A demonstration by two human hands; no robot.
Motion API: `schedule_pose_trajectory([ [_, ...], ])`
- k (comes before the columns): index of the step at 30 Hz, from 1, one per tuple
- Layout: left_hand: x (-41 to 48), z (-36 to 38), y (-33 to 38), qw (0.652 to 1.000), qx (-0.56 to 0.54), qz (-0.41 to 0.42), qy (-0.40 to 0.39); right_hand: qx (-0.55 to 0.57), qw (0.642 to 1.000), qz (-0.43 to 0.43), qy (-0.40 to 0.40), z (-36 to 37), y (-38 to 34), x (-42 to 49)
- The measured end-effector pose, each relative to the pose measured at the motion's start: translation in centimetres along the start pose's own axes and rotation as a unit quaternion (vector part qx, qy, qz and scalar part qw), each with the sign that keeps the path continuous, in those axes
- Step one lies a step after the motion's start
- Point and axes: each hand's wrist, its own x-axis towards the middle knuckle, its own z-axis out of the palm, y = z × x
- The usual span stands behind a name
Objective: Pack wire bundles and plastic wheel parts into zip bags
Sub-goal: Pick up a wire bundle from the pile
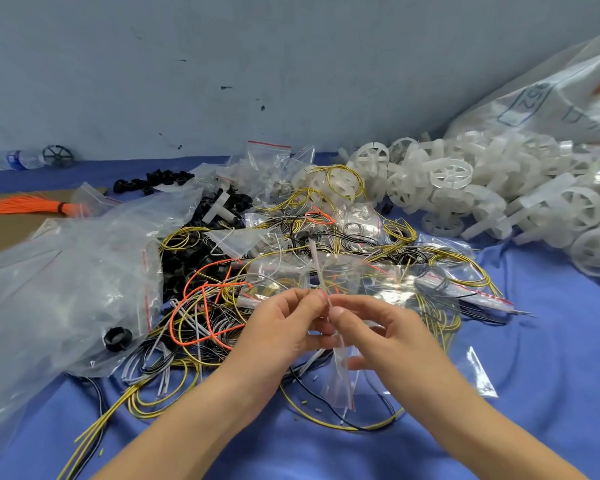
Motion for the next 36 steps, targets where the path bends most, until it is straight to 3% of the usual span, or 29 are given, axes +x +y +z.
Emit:
schedule_pose_trajectory([
  [23, -0.6, -0.2, 0.3, 0.999, -0.018, 0.002, -0.03, -0.067, 0.997, -0.026, -0.002, -0.1, -0.2, -0.3],
  [36, -0.6, -0.3, -0.5, 0.986, 0.145, 0.073, -0.041, -0.06, 0.997, 0.0, 0.041, -0.2, -0.3, -0.2],
])
